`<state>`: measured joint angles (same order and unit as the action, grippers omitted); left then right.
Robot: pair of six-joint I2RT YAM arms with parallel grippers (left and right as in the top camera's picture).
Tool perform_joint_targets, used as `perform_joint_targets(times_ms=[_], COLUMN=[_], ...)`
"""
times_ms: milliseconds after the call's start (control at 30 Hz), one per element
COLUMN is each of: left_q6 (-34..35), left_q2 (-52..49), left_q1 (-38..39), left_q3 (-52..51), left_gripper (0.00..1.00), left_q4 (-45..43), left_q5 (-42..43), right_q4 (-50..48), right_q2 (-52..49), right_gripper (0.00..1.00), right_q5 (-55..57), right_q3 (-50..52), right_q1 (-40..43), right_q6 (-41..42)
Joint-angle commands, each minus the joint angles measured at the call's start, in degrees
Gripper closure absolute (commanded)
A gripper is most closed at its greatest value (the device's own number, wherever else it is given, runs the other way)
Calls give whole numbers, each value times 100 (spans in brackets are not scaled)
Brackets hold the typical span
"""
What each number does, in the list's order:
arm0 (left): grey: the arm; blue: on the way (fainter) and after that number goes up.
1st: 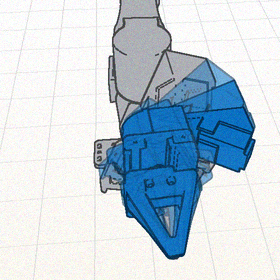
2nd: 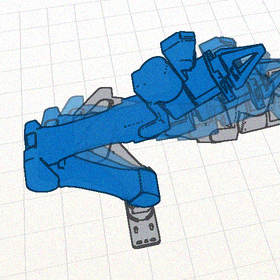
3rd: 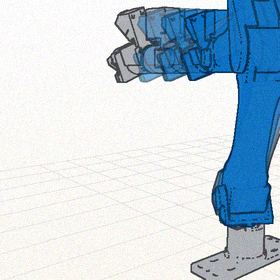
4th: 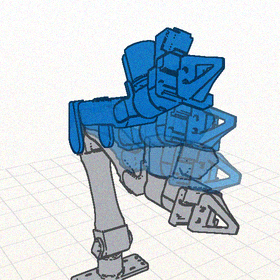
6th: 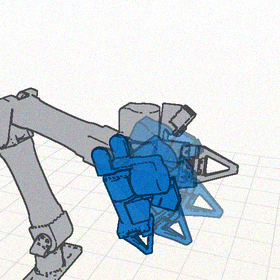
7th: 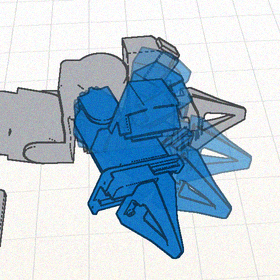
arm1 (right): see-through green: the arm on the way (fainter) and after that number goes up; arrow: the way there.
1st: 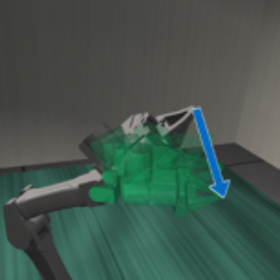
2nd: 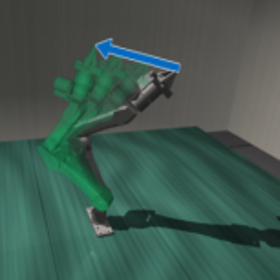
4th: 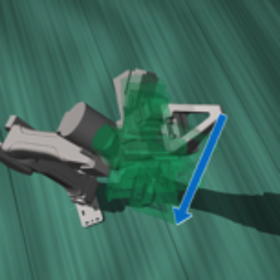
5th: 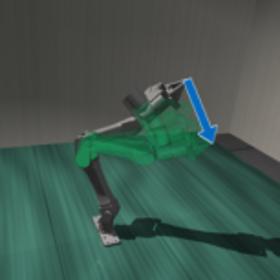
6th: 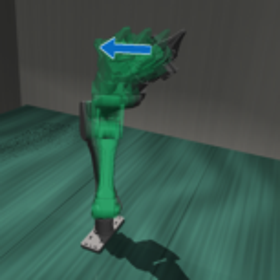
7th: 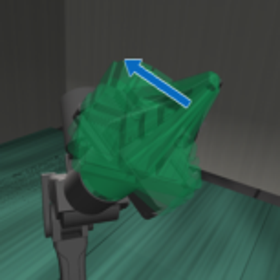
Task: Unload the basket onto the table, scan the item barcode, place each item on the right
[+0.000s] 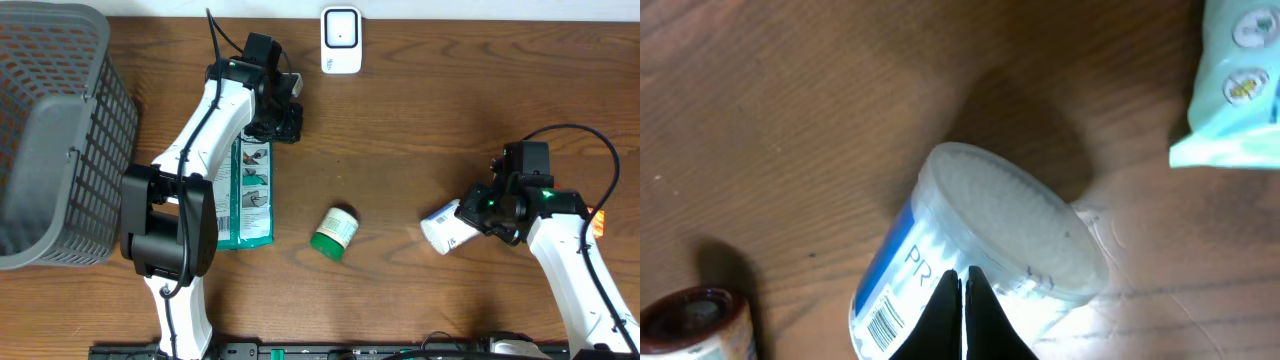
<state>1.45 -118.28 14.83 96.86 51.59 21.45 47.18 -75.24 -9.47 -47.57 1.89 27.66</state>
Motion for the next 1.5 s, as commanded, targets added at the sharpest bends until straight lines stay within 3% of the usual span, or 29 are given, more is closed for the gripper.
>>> perform_joint_targets(times_ms=[0, 333, 800, 833, 933, 967, 1133, 1267, 1367, 1467], left_q6=[-35, -35, -35, -35, -33, -33, 13, 251, 341, 337], left_q2=[114, 114, 114, 114, 114, 114, 114, 114, 109, 66], left_q1=[9, 9, 9, 9, 9, 13, 17, 136, 415, 793], left_q3=[59, 59, 59, 59, 59, 59, 63, 87, 87, 87], left_gripper=[78, 78, 78, 78, 77, 77, 78, 87, 92, 92], left_q4=[13, 11, 9, -4, -79, -122, -492, -929, -1327, -1569], left_q5=[-57, -55, -55, -55, -50, -15, 715, 1248, 1375, 1362], right_q4=[219, 791, 590, 531, 511, 520, 1058, 1471, 1497, 1416], right_q2=[-52, -52, -52, -52, -52, -52, -52, -52, -55, -131], right_gripper=[98, 99, 98, 89, 38, 4, 1, 3, 5, 1], right_q5=[144, 149, 153, 155, 149, 101, 13, -498, -1235, -1508], right_q3=[125, 125, 109, 96, -39, -129, -964, -1580, -1633, -1456], right_q1=[-50, -48, -44, -42, -37, -37, 114, 363, 557, 592], right_q6=[57, 57, 50, 50, -28, -221, -579, -813, -822, -793])
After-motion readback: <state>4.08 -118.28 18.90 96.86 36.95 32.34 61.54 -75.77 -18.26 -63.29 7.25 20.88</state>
